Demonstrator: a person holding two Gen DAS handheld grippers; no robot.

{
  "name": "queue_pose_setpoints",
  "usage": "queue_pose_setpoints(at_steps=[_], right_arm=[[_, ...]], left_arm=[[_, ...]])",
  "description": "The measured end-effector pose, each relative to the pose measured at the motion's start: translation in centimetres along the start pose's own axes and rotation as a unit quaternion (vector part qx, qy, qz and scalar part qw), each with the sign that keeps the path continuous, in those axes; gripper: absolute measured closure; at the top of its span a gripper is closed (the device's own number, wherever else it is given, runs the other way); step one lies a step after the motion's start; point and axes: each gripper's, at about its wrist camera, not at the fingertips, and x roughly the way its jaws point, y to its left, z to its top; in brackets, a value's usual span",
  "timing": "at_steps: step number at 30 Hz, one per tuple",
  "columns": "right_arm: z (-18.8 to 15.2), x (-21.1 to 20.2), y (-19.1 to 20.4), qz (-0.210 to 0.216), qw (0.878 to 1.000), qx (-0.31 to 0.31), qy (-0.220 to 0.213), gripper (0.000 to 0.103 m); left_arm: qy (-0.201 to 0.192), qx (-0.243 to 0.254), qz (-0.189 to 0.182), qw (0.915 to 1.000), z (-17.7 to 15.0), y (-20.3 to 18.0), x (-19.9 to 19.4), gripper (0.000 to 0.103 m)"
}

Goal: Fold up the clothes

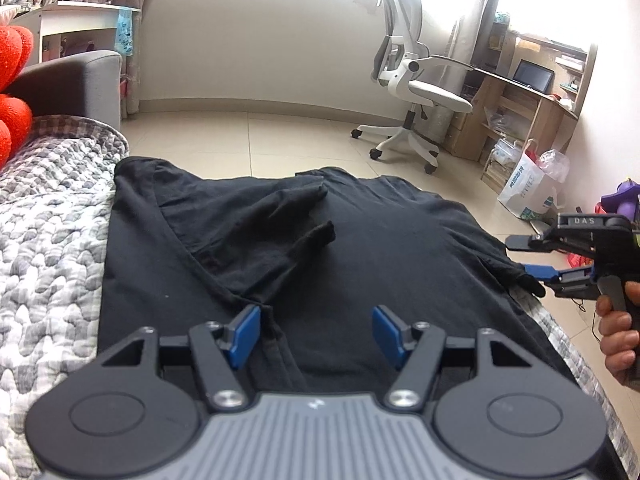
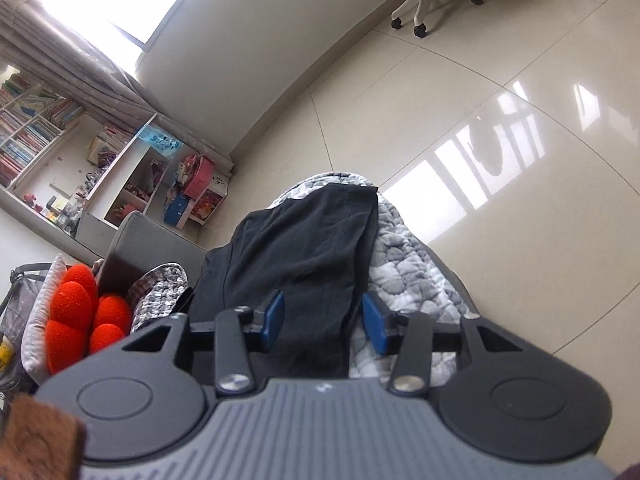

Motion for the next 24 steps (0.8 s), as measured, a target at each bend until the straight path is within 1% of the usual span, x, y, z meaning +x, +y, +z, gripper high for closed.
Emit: queue_pose_setpoints(at_steps=[3, 6, 8, 11, 14, 16, 17, 18, 19, 21, 24], right_arm=[[0.3, 0.4, 0.2, -0.001, 1.000, -0.009, -0.002, 0.055], [0.3, 0.8, 0.0, -0.005, 1.000, -0.008, -0.004, 0.055], [0.1, 0.9, 0.2, -0.010, 1.000, -0.018, -0.010, 0.059], [0.0, 0.8, 0.1, -0.018, 1.000, -0.017, -0.015, 0.064], [0.2, 1.0, -0.3, -0.021, 1.000, 0.003, -0.019, 0.064], [0.4, 1.3, -0.1, -0.025, 1.000, 0.001, -0.016, 0.064], [0.3, 1.3, 0.2, -0.028, 0.999, -0.009, -0.016, 0.066], [0.2, 1.4, 0.7, -0.032, 0.999, -0.023, -0.017, 0.079], [0.1, 1.4, 1.3, -0.039, 0.998, -0.044, -0.020, 0.089], [-0.1, 1.3, 2.2, -0.041, 0.997, -0.069, -0.025, 0.096], [-0.3, 1.2, 3.3, -0.044, 0.994, -0.089, -0.036, 0.096]], left_arm=[[-0.018, 0.026, 0.001, 0.9995, -0.8, -0.5, -0.1, 0.031], [-0.020, 0.008, -0.011, 0.9997, -0.7, 0.1, -0.1, 0.031], [-0.025, -0.001, -0.015, 0.9996, -0.8, 0.3, -0.2, 0.031], [-0.029, -0.001, -0.014, 0.9995, -1.0, 0.2, -0.3, 0.031], [-0.030, -0.006, -0.017, 0.9994, -1.0, 0.5, -0.2, 0.031], [-0.031, -0.009, -0.020, 0.9993, -1.0, 0.6, -0.2, 0.031], [-0.031, -0.011, -0.022, 0.9992, -1.1, 0.7, -0.2, 0.031], [-0.032, -0.012, -0.023, 0.9991, -1.1, 0.8, -0.2, 0.031], [-0.032, -0.014, -0.025, 0.9991, -1.1, 0.8, -0.2, 0.031], [-0.032, -0.015, -0.025, 0.9990, -1.1, 0.9, -0.2, 0.031], [-0.033, -0.016, -0.026, 0.9990, -1.1, 0.9, -0.2, 0.031]])
